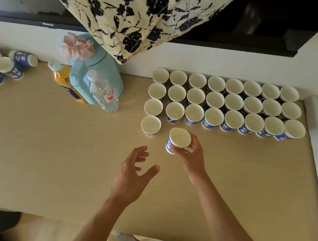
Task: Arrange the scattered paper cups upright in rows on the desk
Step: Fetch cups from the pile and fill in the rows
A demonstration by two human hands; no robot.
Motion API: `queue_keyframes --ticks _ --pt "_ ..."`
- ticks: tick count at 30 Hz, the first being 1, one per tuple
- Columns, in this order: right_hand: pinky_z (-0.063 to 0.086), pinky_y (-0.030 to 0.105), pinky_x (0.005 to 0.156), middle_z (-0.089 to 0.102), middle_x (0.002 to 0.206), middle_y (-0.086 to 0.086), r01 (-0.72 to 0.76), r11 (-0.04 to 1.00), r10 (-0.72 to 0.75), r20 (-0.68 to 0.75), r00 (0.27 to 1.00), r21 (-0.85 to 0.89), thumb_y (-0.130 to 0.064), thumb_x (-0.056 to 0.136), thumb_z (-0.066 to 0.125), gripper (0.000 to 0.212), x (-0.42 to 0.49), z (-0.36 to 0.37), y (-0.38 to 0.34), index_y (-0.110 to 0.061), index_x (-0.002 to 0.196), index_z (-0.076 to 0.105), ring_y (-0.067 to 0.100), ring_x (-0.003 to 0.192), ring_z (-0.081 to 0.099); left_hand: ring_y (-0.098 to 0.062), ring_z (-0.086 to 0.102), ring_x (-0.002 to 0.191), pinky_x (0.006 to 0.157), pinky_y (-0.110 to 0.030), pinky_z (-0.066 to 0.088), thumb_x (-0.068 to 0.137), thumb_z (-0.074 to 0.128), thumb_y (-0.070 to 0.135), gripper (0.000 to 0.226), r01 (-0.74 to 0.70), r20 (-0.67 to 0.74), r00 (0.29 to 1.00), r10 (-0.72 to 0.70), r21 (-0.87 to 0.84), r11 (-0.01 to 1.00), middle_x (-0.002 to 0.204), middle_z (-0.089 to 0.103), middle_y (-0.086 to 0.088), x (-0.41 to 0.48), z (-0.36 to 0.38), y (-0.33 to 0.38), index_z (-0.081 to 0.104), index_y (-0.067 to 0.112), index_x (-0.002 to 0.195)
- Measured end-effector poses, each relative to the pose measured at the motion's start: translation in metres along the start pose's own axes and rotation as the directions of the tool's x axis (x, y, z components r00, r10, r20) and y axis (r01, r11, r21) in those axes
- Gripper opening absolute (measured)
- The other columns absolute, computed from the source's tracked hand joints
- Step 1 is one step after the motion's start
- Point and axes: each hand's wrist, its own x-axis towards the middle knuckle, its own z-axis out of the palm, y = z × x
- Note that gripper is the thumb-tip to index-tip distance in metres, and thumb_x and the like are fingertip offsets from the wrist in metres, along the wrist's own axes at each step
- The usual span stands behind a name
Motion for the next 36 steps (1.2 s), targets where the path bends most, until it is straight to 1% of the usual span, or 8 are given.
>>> queue_keyframes --ticks 3,6,10,13,22,30,33,36 --pt "0.054 0.017 0.077 0.07 0.111 -0.002 -0.004 0.998 0.005 0.005 1.0 -0.059 0.004 0.074 0.083 0.055 0.019 0.007 0.016 -0.02 0.119 0.064 0.006 0.102 0.066 0.003 0.061 0.108 0.089 -0.03 0.055 0.085 0.081 0.029 0.047 0.025 -0.017 1.0 -0.025 -0.023 0.999 0.118 0.067 0.016 -0.005 0.0 -0.002 0.059 0.029 0.127" --pt "0.059 0.036 0.086 0.07 0.112 0.0 -0.004 0.992 0.003 -0.015 1.0 -0.127 -0.007 0.067 0.084 0.058 0.037 0.01 0.033 -0.025 0.118 0.064 0.022 0.11 0.066 0.003 0.062 0.107 0.086 -0.027 0.054 0.087 0.079 0.027 0.039 0.038 -0.037 0.999 -0.04 -0.052 0.998 0.117 0.067 0.018 -0.008 -0.001 -0.005 0.061 0.029 0.122" --pt "0.059 0.046 0.092 0.07 0.11 0.001 -0.011 0.988 0.007 -0.029 1.0 -0.151 -0.008 0.064 0.083 0.06 0.052 0.016 0.042 -0.023 0.118 0.062 0.022 0.105 0.067 0.003 0.063 0.105 0.075 -0.011 0.05 0.093 0.07 0.029 0.023 0.07 -0.044 0.996 -0.074 -0.09 0.993 0.115 0.069 0.017 -0.01 -0.004 -0.007 0.063 0.033 0.115" --pt "0.057 0.045 0.092 0.07 0.109 -0.003 -0.025 0.989 0.023 -0.013 1.0 -0.145 -0.001 0.065 0.081 0.063 0.056 0.019 0.045 -0.021 0.121 0.061 0.012 0.099 0.066 0.005 0.064 0.104 0.073 -0.009 0.048 0.094 0.07 0.033 0.021 0.082 -0.052 0.995 -0.089 -0.115 0.99 0.114 0.069 0.017 -0.01 -0.006 -0.009 0.064 0.033 0.114" --pt "0.057 0.046 0.097 0.069 0.119 -0.002 -0.055 0.987 0.05 -0.042 0.998 -0.149 -0.004 0.064 0.081 0.071 0.065 0.025 0.047 -0.029 0.127 0.06 0.021 0.111 0.067 0.006 0.065 0.102 0.071 -0.014 0.051 0.075 0.058 0.066 0.049 0.087 -0.05 0.994 -0.098 -0.189 0.978 0.112 0.072 0.016 -0.008 -0.006 -0.005 0.066 0.035 0.112" --pt "0.053 0.048 0.103 0.066 0.128 -0.002 -0.111 0.989 0.108 -0.034 0.994 -0.102 -0.002 0.061 0.081 0.081 0.066 0.023 0.047 -0.025 0.134 0.055 0.019 0.12 0.063 0.002 0.066 0.1 0.079 -0.027 0.054 0.073 0.055 0.067 0.051 0.115 -0.043 0.991 -0.128 -0.215 0.97 0.111 0.072 0.015 -0.013 -0.001 -0.008 0.068 0.035 0.11" --pt "0.048 0.04 0.103 0.06 0.136 -0.005 -0.126 0.983 0.116 -0.074 0.99 -0.134 -0.009 0.061 0.08 0.085 0.052 0.018 0.045 -0.023 0.139 0.049 0.016 0.129 0.056 0.001 0.066 0.101 0.082 -0.03 0.055 0.071 0.056 0.068 0.052 0.124 -0.05 0.989 -0.139 -0.233 0.965 0.11 0.073 0.015 -0.012 0.0 -0.005 0.068 0.035 0.11" --pt "0.043 0.034 0.102 0.055 0.139 0.002 -0.157 0.98 0.136 -0.163 0.977 -0.124 0.0 0.074 0.08 0.078 0.028 0.014 0.042 -0.017 0.142 0.046 0.017 0.131 0.051 0.0 0.066 0.102 0.085 -0.035 0.056 0.071 0.057 0.067 0.053 0.121 -0.053 0.989 -0.139 -0.253 0.96 0.108 0.073 0.016 -0.013 0.001 -0.001 0.068 0.033 0.111"
